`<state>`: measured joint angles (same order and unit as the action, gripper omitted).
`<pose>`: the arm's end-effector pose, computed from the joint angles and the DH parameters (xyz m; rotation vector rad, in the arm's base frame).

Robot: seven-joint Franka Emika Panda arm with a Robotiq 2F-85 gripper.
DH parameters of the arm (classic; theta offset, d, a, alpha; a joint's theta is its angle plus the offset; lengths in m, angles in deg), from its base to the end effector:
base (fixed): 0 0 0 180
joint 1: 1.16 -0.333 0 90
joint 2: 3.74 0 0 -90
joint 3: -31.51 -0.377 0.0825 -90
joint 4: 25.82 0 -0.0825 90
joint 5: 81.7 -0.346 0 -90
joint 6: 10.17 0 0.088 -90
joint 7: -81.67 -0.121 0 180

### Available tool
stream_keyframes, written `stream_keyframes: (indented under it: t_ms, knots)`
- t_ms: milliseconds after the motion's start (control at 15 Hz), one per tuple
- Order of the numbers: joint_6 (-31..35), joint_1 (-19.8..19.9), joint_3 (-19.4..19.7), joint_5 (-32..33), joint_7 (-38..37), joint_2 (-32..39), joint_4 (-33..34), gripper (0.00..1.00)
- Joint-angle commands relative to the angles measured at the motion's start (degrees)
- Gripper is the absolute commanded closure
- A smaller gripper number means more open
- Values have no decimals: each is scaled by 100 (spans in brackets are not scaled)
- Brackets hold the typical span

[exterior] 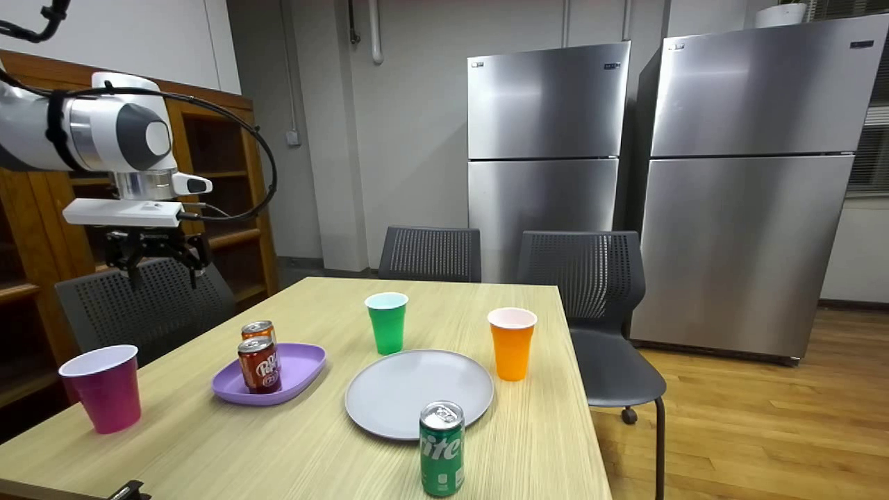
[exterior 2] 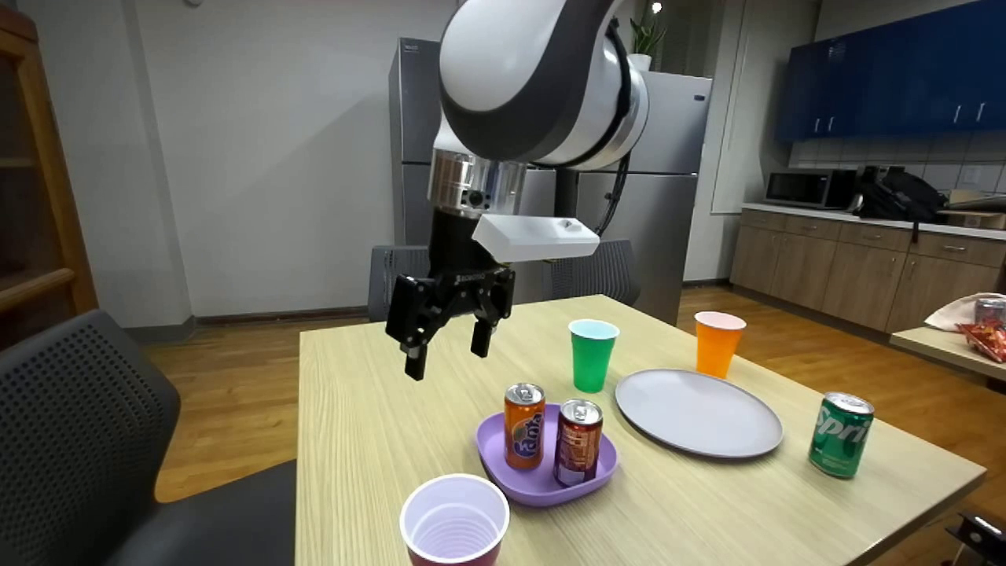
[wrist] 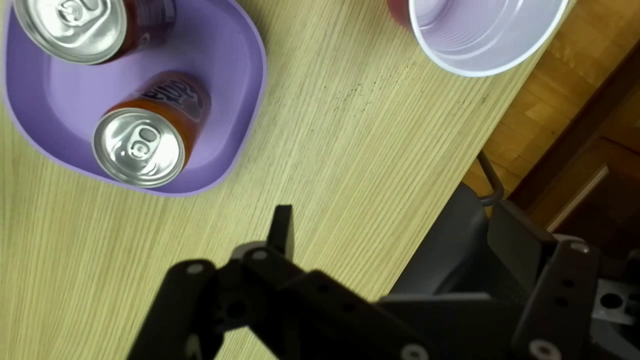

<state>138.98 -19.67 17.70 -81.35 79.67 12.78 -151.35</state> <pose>0.4818 0.2976 0.3441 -2.9352 -0.7811 -0.1636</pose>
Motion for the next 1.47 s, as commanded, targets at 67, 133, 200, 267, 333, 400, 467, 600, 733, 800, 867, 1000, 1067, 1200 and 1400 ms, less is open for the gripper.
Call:
stream_keyframes:
  t_ms: [67, 133, 200, 267, 333, 400, 467, 600, 733, 800, 867, 1000, 1067, 1200, 1400]
  knots:
    - [147, -65, -15, 138, -323, -356, -510, 0]
    - [144, -82, -13, 153, -360, -369, -581, 0]
    - [147, -85, -31, 130, -360, -391, -656, 0]
    - [134, -98, -36, 143, -372, -422, -732, 0]
    - [130, -117, -39, 160, -380, -433, -800, 0]
    - [124, -135, -42, 168, -397, -429, -848, 0]
    - [129, -150, -51, 163, -401, -413, -886, 0]
    - [135, -180, -69, 160, -434, -382, -945, 0]
    - [170, -202, -71, 169, -491, -325, -985, 0]
    - [200, -213, -65, 176, -531, -278, -991, 0]
    - [242, -237, -43, 214, -596, -239, -1001, 0]
    - [320, -261, -37, 213, -689, -146, -1012, 0]
    - [394, -269, -38, 209, -721, -91, -1017, 0]
    - [528, -308, -15, 233, -811, 29, -1004, 0]
    - [707, -377, 48, 296, -932, 224, -968, 0]
